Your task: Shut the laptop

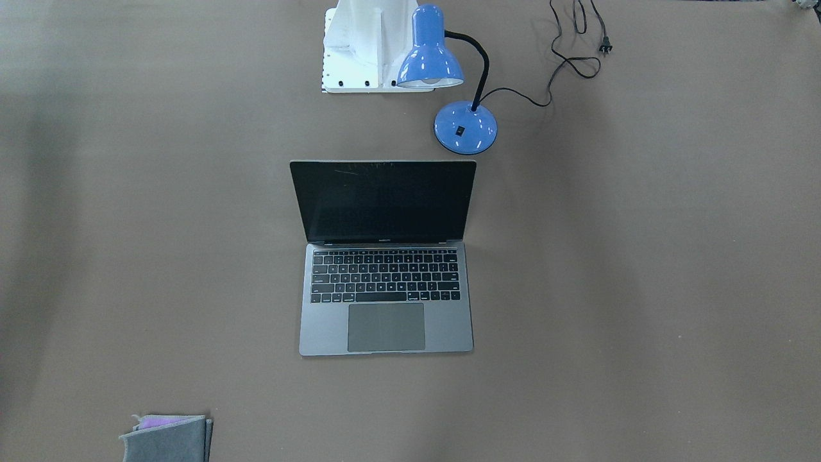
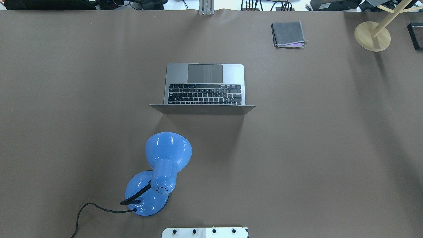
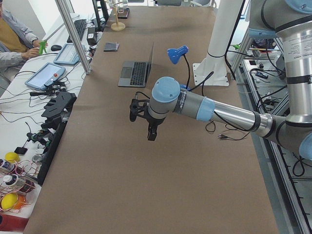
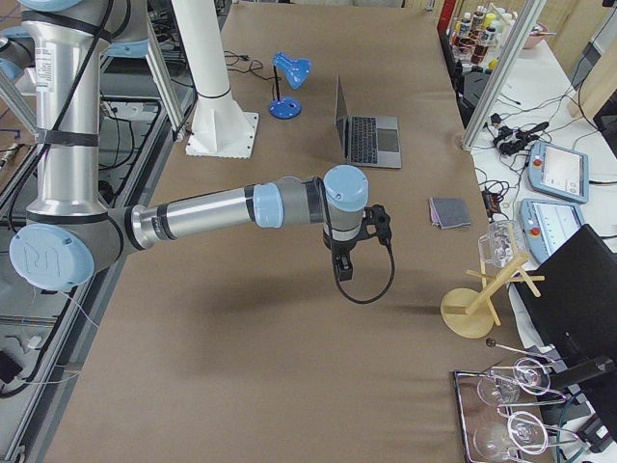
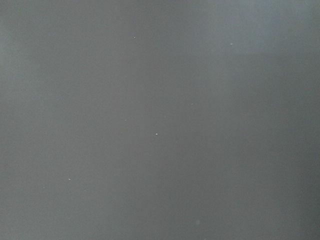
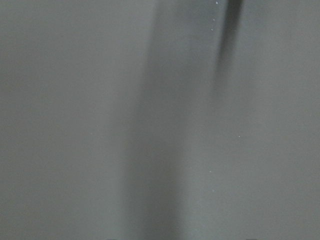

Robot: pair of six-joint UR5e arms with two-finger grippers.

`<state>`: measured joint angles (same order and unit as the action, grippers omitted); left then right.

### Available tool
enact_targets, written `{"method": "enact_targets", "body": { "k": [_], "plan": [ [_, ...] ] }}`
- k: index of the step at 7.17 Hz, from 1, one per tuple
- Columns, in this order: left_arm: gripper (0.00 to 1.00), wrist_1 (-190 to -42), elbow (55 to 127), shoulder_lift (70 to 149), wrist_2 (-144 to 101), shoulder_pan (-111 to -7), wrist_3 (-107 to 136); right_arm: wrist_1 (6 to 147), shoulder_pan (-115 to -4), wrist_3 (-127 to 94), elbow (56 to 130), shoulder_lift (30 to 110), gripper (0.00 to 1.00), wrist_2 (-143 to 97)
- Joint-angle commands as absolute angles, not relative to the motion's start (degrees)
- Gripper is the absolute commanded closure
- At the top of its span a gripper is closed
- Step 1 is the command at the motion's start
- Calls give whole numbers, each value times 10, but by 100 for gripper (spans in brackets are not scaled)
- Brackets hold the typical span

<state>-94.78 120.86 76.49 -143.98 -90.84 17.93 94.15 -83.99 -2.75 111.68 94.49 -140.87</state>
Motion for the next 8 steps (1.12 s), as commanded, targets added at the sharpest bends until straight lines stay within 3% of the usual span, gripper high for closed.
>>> {"method": "enact_targets", "body": {
  "k": [1,4,5,6,7,8],
  "plan": [
    [2,-1005,1271,775,-1434,-805,378,832,-725,-302,1205,945,15,-1395],
    [8,-1013,1309,891,-1360,-614,620,759,-490,-603,1285,913,24,-1241],
    [29,-1009,1308,936,-1308,-536,691,759,-434,-666,1285,884,52,-1220],
    [76,-1008,1309,961,-1281,-496,712,759,-412,-676,1292,868,100,-1206],
    [100,-1007,1310,976,-1278,-475,713,759,-386,-678,1304,867,100,-1182],
    [100,-1006,1307,1004,-1241,-433,746,759,-352,-707,1310,866,100,-1149]
  ]
}}
